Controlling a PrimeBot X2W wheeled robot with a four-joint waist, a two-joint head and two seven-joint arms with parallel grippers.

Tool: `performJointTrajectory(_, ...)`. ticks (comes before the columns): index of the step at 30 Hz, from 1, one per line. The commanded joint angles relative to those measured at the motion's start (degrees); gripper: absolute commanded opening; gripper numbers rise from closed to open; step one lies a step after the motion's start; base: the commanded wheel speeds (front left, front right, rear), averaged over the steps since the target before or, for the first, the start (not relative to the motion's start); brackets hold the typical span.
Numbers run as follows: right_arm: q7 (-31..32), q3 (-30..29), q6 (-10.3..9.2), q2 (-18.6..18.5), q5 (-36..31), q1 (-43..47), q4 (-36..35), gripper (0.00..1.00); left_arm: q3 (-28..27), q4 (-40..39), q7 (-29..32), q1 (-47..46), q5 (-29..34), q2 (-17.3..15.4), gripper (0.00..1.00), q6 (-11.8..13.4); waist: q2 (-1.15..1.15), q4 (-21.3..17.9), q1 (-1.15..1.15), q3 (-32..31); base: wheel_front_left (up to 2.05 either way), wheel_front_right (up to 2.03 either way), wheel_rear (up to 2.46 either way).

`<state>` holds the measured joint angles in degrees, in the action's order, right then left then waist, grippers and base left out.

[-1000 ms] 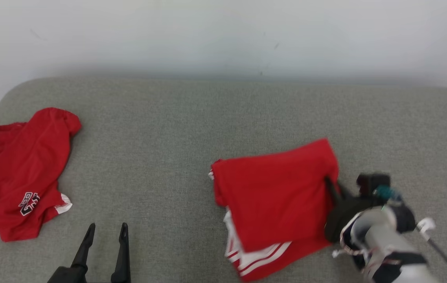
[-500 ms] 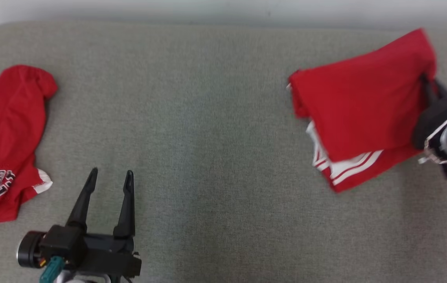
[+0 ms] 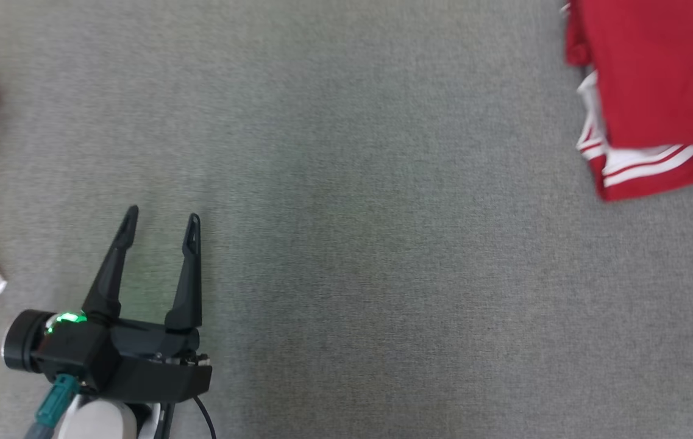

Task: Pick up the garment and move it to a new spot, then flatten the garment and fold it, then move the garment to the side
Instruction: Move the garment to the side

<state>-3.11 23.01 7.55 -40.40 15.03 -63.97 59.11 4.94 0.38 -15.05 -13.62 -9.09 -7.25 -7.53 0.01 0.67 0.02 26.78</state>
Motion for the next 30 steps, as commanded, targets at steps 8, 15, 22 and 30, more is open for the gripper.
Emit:
performJointTrajectory(8,3.01,0.89,-0.10,-6.18,-0.22,-2.67,-3.04,0.00,-0.56,-1.80,-0.10,-1.89,-0.02,-1.04,1.00,0.11,-0.01,-1.88,-0.02,4.06,0.00,0.00,0.00)
performJointTrajectory(15,6.29,0.13,-0.11,-10.48,-1.30,-3.50,-4.68,0.00,-0.67,-3.15,-0.10,-2.21,0.36,-0.86,1.00,0.11,-0.01,-1.14,-0.02,4.84,0.00,0.00,0.00)
performJointTrajectory(22,8.00,-0.91,-0.11,-11.54,-2.45,-2.76,-5.95,0.00,-1.11,-3.75,-0.10,-2.21,0.63,-0.68,1.00,0.11,-0.01,-0.99,-0.02,4.86,0.00,0.00,0.00)
performJointTrajectory(30,7.94,-2.35,-0.11,-11.75,-6.55,-1.85,-7.50,1.00,-1.69,-3.12,-0.10,-2.06,0.29,-0.72,1.00,0.11,-0.01,-1.15,-0.02,3.85,0.00,0.00,0.00)
